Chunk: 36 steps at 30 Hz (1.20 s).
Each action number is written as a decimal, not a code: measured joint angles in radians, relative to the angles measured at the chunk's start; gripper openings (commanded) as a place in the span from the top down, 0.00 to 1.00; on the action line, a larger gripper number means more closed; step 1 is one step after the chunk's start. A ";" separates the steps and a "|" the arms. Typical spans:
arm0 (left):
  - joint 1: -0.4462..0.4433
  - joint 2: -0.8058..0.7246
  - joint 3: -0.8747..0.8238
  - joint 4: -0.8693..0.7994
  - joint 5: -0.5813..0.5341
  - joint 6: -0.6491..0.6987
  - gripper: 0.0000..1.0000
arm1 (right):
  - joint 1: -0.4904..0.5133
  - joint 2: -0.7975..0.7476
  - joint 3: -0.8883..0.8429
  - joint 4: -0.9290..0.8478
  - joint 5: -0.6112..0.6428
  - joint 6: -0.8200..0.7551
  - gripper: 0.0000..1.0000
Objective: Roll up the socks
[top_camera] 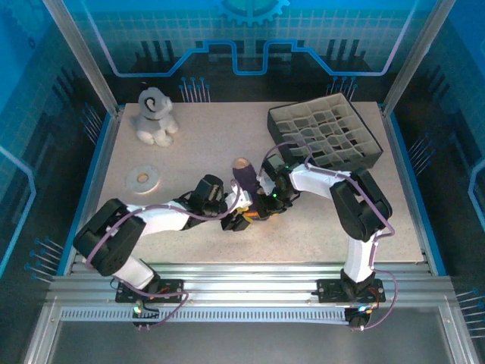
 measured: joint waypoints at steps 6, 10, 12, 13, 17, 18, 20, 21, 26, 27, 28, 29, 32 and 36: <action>-0.010 -0.164 -0.039 -0.005 -0.005 0.132 0.46 | 0.000 0.006 0.006 -0.007 -0.001 -0.003 0.69; -0.065 -0.216 -0.047 -0.028 -0.061 0.260 0.47 | 0.000 0.011 0.012 -0.015 -0.002 -0.008 0.70; -0.112 -0.218 -0.047 -0.048 -0.122 0.347 0.47 | 0.000 0.013 0.014 -0.019 -0.002 -0.010 0.70; -0.129 -0.217 -0.047 -0.061 -0.149 0.384 0.47 | 0.000 0.015 0.018 -0.021 -0.003 -0.011 0.70; -0.161 -0.183 -0.047 -0.080 -0.251 0.521 0.49 | -0.001 0.022 0.024 -0.031 -0.008 -0.011 0.70; -0.161 -0.165 -0.046 -0.079 -0.272 0.548 0.52 | -0.001 0.024 0.025 -0.032 -0.008 -0.011 0.70; -0.161 -0.121 -0.040 -0.080 -0.306 0.586 0.57 | -0.001 0.025 0.025 -0.033 -0.009 -0.011 0.70; -0.162 -0.099 -0.035 -0.084 -0.319 0.605 0.60 | -0.001 0.026 0.026 -0.034 -0.010 -0.011 0.70; -0.171 -0.012 -0.007 -0.086 -0.360 0.661 0.66 | -0.003 0.028 0.030 -0.040 -0.016 -0.013 0.70; -0.172 0.000 -0.002 -0.084 -0.366 0.669 0.66 | -0.003 0.028 0.030 -0.040 -0.016 -0.016 0.70; -0.172 0.011 0.002 -0.083 -0.370 0.677 0.66 | -0.004 0.028 0.030 -0.040 -0.016 -0.016 0.70; -0.173 0.022 0.006 -0.082 -0.376 0.681 0.66 | -0.004 0.029 0.030 -0.040 -0.017 -0.019 0.70; -0.173 0.047 0.018 -0.079 -0.388 0.688 0.67 | -0.005 0.031 0.032 -0.043 -0.019 -0.020 0.70; -0.174 0.082 0.028 -0.064 -0.411 0.703 0.66 | -0.008 0.035 0.036 -0.048 -0.024 -0.023 0.70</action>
